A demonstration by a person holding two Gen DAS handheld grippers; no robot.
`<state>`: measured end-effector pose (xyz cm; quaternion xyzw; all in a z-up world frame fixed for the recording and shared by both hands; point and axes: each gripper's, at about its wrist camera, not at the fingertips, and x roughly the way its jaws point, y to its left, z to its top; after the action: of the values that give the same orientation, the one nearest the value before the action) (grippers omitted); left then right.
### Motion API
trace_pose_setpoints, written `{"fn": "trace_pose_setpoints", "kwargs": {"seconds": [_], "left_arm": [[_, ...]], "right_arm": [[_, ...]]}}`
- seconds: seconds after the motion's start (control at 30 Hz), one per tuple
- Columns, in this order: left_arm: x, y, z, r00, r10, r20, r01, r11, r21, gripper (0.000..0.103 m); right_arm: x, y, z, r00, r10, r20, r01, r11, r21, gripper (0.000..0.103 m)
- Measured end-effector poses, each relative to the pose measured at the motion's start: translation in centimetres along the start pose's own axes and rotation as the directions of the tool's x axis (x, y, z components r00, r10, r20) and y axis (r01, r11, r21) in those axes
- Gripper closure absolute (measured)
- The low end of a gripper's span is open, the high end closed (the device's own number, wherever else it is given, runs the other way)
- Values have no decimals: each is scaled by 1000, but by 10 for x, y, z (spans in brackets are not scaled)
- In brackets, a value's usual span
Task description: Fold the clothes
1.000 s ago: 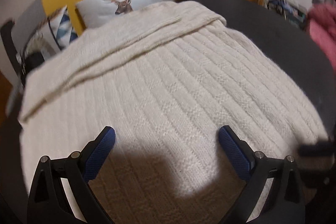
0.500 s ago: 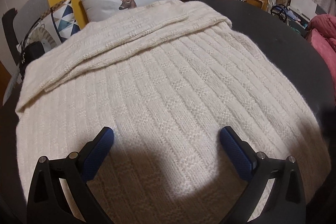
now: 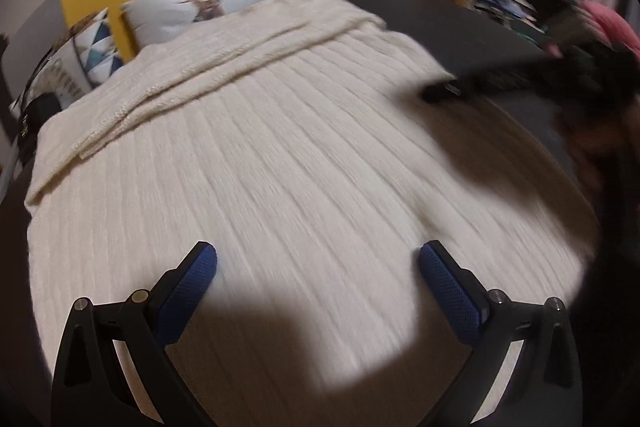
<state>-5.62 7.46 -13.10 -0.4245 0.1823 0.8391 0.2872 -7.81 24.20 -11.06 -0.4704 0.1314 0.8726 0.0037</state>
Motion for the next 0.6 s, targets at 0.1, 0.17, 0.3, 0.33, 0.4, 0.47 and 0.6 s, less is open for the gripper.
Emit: {"fn": "trace_pose_setpoints", "kwargs": {"seconds": [0.1,0.17,0.3,0.33,0.4,0.47,0.6], "left_arm": [[-20,-3,-26,999,-12,30,12,1000,13,0],[-30,-3,-41,999,-21,42,21,1000,-2,0],[-53,-12,-59,997,-26,74,21,997,73,0],[-59,-13,-60,995,12,102,-23,994,102,0],[-72,-10,-60,980,112,166,-136,981,141,0],[-78,11,-56,958,223,178,-238,969,69,0],[-66,62,-58,938,334,91,-327,941,-90,0]], "right_arm": [[0,5,-3,999,-33,23,34,999,-11,91],[0,8,-3,998,-53,37,53,998,-18,91],[-6,3,-1,999,-41,33,41,999,-1,91],[-12,2,0,999,-49,22,49,999,20,88],[-38,13,-2,998,21,65,-23,1000,20,85],[-62,31,-8,991,104,87,-101,994,-34,85],[-75,81,-37,985,169,-32,-172,953,-251,86]]}}
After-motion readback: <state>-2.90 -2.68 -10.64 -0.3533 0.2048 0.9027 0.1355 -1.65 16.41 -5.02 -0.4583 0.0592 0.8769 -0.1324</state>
